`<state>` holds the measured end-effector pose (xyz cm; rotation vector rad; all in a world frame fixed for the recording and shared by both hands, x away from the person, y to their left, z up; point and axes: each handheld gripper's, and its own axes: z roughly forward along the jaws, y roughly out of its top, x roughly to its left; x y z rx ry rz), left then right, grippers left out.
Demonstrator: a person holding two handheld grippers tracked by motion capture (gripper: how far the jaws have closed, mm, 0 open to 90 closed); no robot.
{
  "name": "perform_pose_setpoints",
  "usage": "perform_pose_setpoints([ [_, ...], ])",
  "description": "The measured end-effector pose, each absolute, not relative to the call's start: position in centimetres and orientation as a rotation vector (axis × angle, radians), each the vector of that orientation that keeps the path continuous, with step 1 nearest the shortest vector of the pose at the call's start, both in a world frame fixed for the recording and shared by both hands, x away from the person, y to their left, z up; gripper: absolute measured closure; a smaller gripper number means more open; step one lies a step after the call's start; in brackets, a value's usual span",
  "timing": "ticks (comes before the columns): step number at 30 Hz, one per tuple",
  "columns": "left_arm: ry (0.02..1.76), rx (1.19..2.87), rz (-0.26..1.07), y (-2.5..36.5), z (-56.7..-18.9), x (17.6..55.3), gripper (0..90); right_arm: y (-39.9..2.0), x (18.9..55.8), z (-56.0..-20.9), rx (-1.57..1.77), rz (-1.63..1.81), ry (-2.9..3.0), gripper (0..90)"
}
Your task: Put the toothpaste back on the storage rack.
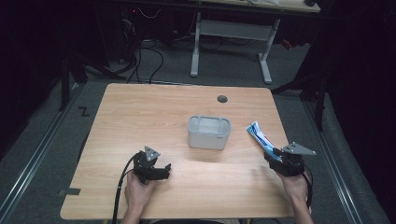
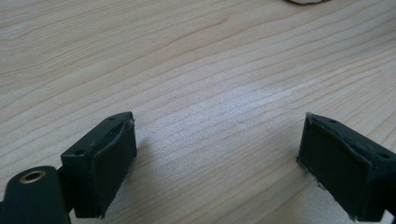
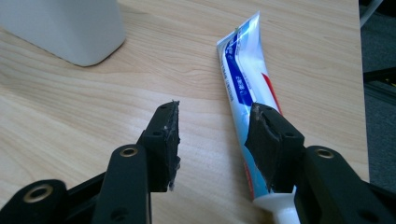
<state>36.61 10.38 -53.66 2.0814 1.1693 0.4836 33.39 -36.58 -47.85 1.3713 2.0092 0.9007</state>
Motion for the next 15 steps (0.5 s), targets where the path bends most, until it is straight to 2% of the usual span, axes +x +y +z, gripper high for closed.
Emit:
perform_pose_setpoints([
  [15,1.169,2.081,0.485,10.4,-53.7,36.6,11.6,-36.0,37.0,-47.2,1.394,0.809,2.038,48.6],
])
